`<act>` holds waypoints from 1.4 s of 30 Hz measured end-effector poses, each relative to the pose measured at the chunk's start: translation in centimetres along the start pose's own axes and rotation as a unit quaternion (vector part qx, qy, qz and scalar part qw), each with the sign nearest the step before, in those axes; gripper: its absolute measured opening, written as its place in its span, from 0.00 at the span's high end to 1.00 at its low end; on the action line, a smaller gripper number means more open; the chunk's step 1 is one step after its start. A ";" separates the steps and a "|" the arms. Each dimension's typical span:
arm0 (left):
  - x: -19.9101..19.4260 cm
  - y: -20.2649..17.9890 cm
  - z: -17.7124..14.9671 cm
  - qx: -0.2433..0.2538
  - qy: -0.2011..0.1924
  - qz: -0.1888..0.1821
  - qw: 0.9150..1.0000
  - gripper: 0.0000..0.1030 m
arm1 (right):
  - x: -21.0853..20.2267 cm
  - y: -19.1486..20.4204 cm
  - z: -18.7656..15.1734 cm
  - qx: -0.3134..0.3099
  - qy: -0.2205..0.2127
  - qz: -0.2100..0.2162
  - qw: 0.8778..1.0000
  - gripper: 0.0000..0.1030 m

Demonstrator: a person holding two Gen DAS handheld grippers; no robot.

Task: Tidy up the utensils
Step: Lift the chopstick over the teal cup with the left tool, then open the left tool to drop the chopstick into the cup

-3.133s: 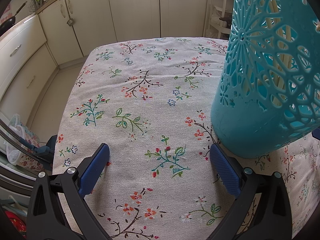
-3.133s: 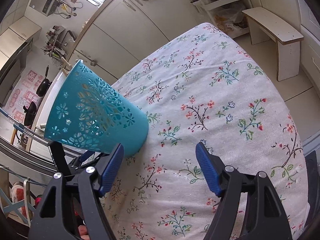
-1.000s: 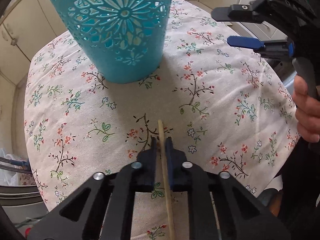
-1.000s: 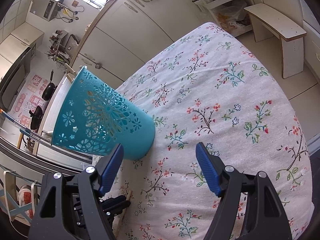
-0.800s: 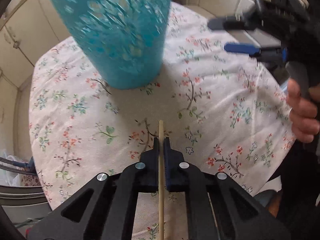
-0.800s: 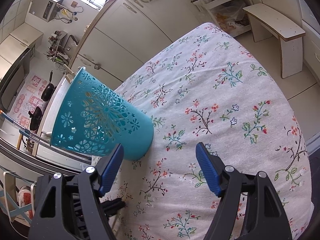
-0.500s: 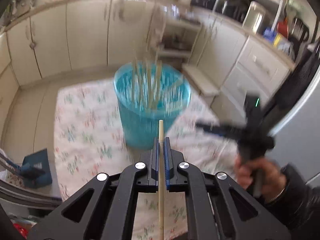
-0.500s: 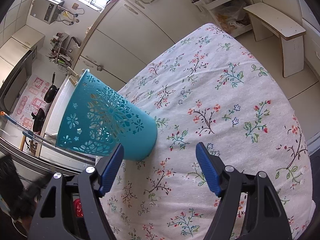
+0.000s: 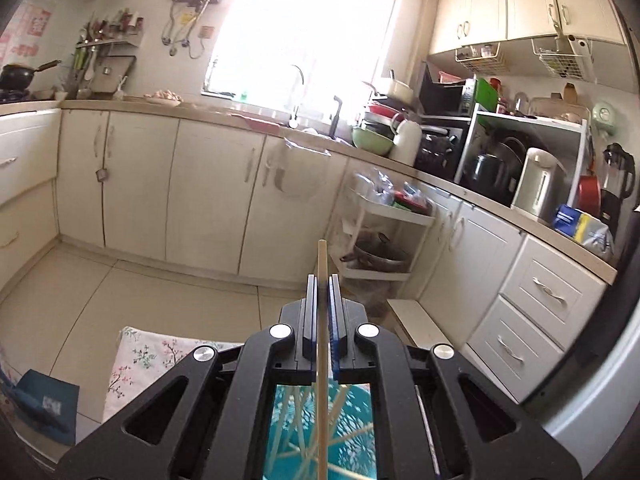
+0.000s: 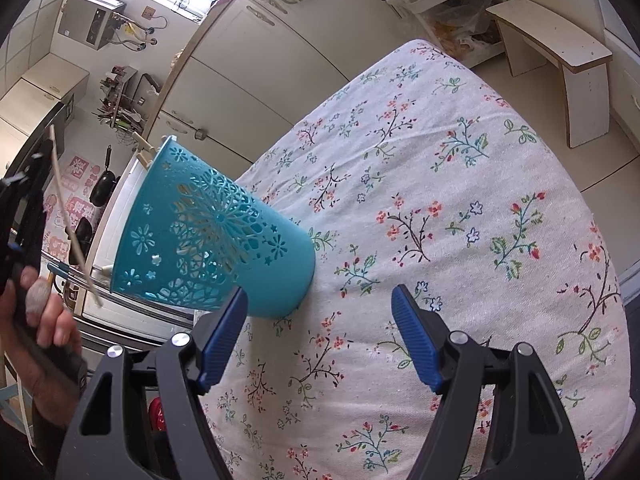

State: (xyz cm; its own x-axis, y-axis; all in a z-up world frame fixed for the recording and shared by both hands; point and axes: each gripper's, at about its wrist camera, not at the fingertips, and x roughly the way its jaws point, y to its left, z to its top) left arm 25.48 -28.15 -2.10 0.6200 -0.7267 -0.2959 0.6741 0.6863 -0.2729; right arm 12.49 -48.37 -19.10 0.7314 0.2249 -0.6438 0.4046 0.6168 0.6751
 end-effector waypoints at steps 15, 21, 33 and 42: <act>4.0 2.2 -0.9 -0.028 -0.019 0.014 0.999 0.95 | 0.7 -0.8 0.4 0.017 0.021 0.013 1.000 0.31; 4.1 2.1 -2.0 -0.019 -0.016 0.029 0.999 0.95 | 0.6 -1.3 0.5 0.016 0.024 0.016 0.999 0.30; 1.8 2.2 -4.8 -0.005 0.044 0.031 0.999 0.75 | 0.7 -1.5 0.2 -0.004 0.026 -0.028 0.999 0.30; -6.6 2.2 -7.8 0.023 0.089 0.074 0.993 0.07 | -1.9 2.6 -0.9 -0.102 -0.041 -0.090 0.990 0.25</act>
State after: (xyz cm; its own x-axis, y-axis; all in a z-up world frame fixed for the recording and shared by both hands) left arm 19.80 -21.60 -7.88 0.6363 -0.5976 -0.4878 0.6009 0.7805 -0.1723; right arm 11.69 -46.50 -16.43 0.7034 0.0403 -0.7097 0.4191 0.7829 0.4598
